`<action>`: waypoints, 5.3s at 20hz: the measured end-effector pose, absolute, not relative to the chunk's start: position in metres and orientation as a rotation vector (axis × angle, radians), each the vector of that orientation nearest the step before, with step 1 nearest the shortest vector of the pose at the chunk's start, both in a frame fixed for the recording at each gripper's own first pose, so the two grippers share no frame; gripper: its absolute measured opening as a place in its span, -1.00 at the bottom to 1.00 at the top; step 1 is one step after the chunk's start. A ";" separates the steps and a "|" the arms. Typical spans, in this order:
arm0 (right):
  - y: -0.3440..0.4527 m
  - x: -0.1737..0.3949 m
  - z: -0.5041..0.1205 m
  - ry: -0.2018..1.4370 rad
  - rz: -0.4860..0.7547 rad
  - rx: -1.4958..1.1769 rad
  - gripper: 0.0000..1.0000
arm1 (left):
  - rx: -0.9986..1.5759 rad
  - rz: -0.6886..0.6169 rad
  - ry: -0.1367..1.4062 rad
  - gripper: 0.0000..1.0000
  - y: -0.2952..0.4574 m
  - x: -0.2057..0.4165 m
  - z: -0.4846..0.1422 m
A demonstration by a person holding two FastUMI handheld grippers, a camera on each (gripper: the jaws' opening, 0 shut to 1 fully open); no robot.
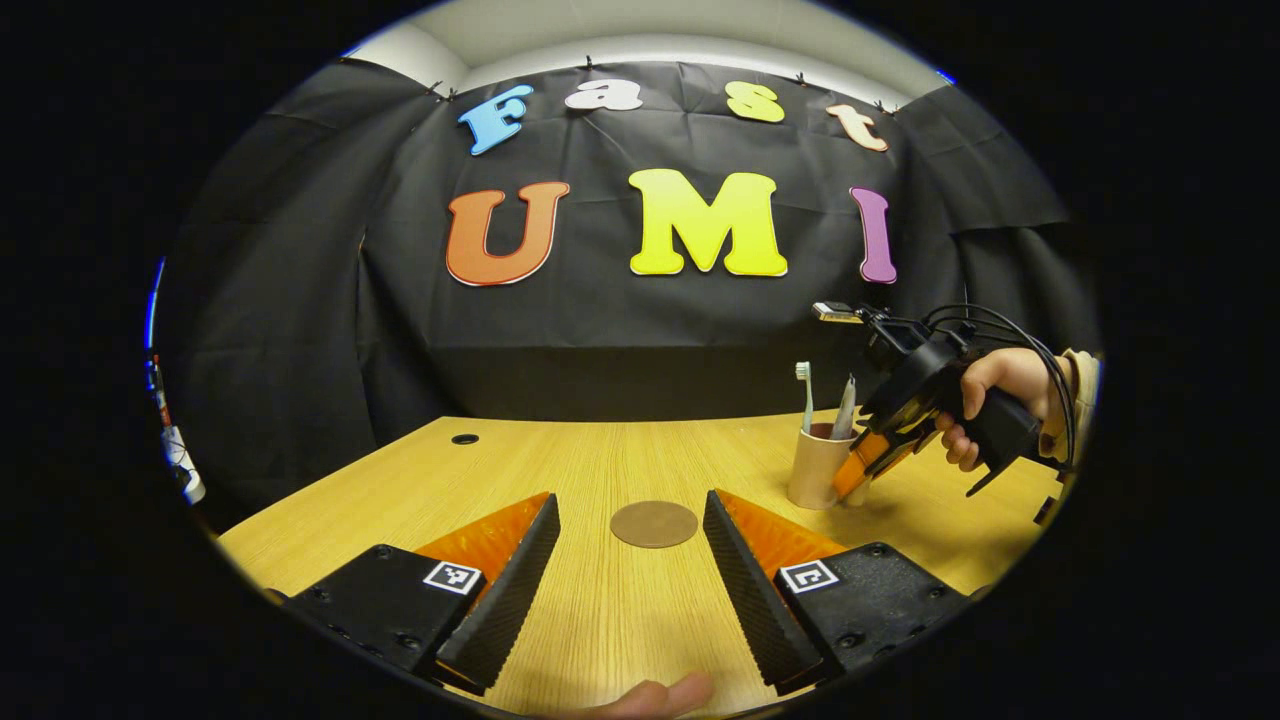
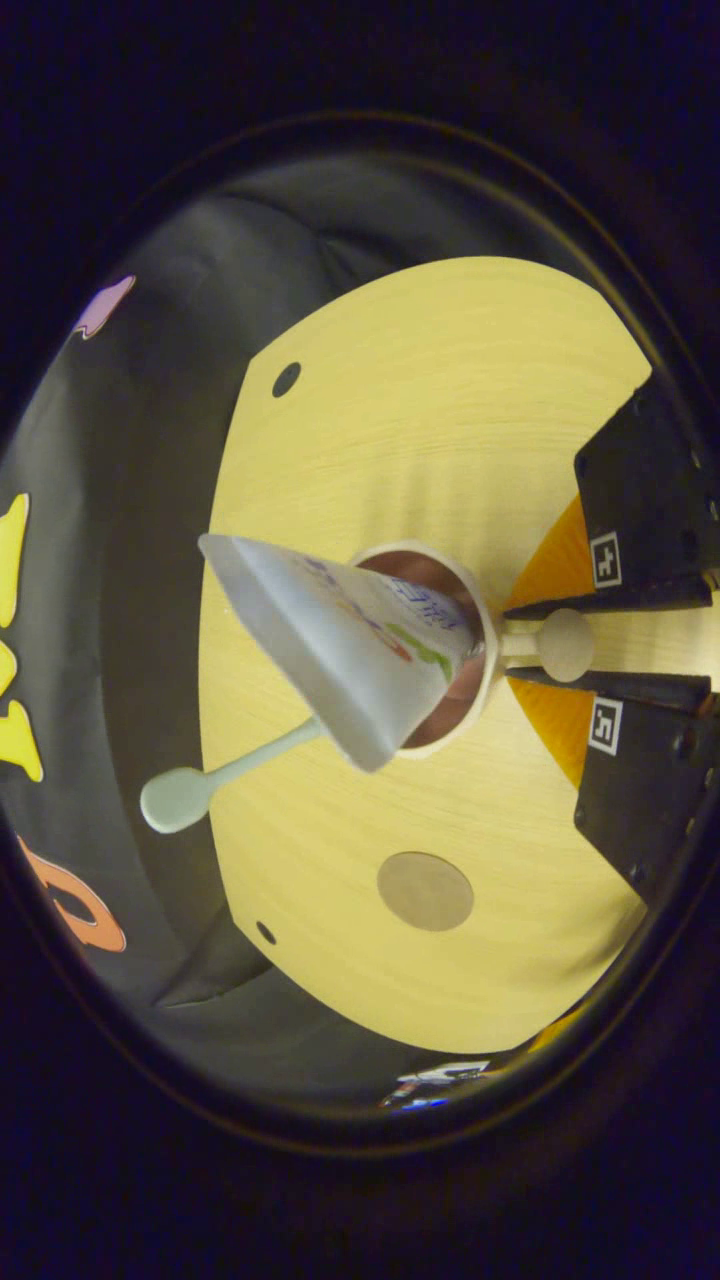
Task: Put the toothbrush and toothpaste on the desktop into the cup, then pick up the cup and place it on the coaster on the desktop.
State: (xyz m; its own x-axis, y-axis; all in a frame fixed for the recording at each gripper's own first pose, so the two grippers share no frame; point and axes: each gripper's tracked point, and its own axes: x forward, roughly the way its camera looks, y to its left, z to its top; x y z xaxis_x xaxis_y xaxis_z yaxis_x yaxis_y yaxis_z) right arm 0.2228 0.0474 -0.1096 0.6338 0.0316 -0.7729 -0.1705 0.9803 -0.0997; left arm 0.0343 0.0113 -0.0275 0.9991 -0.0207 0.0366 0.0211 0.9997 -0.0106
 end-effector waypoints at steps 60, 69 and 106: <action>0.175 0.233 -0.120 0.964 0.229 -0.307 -0.35 | -0.036 -0.060 -0.026 0.85 0.023 0.014 -0.057; 0.170 0.241 -0.138 1.059 0.191 -0.295 -0.10 | -0.038 -0.064 -0.023 0.85 0.025 0.015 -0.060; 0.201 0.221 -0.095 0.708 0.357 -0.255 0.85 | -0.008 -0.067 -0.027 0.85 0.008 0.015 -0.057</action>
